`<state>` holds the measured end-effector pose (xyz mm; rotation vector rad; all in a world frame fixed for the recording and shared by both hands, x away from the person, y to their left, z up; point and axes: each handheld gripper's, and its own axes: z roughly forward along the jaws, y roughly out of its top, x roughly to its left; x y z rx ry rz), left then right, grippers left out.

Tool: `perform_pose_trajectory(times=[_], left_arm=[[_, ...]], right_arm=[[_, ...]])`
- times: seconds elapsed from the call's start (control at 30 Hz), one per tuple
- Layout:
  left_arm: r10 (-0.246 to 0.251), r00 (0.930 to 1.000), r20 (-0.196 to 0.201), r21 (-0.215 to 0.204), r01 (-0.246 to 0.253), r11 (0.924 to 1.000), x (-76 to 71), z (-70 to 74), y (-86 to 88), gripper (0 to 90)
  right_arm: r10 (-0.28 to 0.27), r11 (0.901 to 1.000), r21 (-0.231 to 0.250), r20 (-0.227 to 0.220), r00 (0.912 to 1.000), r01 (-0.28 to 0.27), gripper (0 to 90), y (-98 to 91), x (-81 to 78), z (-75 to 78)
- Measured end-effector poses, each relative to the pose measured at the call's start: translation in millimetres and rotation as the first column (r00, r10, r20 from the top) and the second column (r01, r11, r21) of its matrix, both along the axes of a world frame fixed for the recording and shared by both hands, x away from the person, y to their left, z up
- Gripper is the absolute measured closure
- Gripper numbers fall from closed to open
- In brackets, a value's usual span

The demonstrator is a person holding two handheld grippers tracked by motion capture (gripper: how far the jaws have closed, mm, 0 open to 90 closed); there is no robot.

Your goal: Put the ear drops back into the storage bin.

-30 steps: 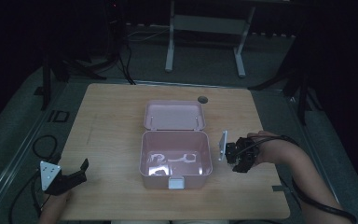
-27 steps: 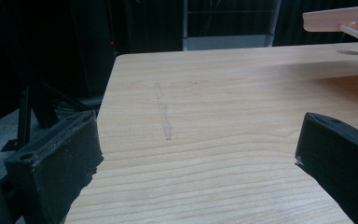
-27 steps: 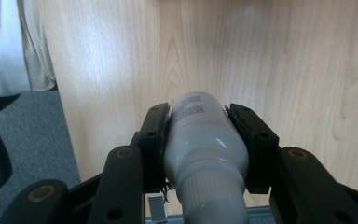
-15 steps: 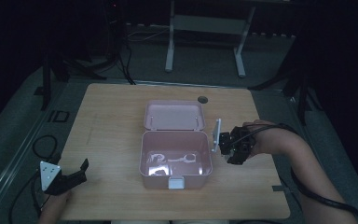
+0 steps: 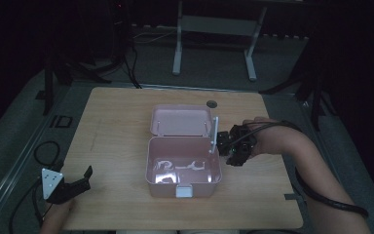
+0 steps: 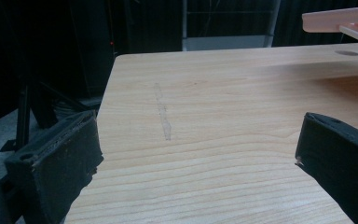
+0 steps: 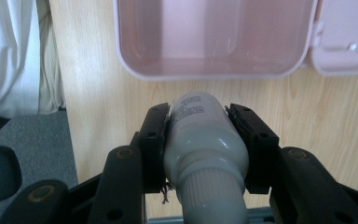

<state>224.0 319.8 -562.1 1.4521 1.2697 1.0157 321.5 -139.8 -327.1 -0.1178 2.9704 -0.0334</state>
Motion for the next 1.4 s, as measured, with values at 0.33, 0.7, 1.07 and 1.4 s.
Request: perform_pose_trajectory(times=[0.33, 0.7, 1.07, 1.4], left_arm=[[-0.003, 1.0000, 0.000, -0.001, 0.003, 1.0000, 0.1, 0.0, 0.1, 0.4], [-0.003, 1.0000, -0.001, -0.002, 0.003, 1.0000, 0.1, 0.0, 0.3, 0.4], [-0.003, 1.0000, 0.001, -0.003, 0.003, 1.0000, 0.3, -0.1, 0.1, 0.4], [-0.005, 1.0000, -0.001, -0.003, 0.005, 1.0000, 0.2, 0.0, 0.4, 0.3]], right_arm=[[0.036, 0.9990, 0.025, 0.002, 0.9993, -0.037, 59.4, 23.0, -0.6, -6.3], [0.052, 0.9985, 0.020, -0.040, 0.9979, -0.051, 59.4, 37.8, 4.7, -34.1], [0.031, 0.9990, 0.034, -0.072, 0.9969, -0.029, 59.4, 42.1, 17.9, -69.9], [0.016, 0.9998, 0.016, -0.082, 0.9965, -0.015, 59.4, 46.4, 25.9, -97.0]])
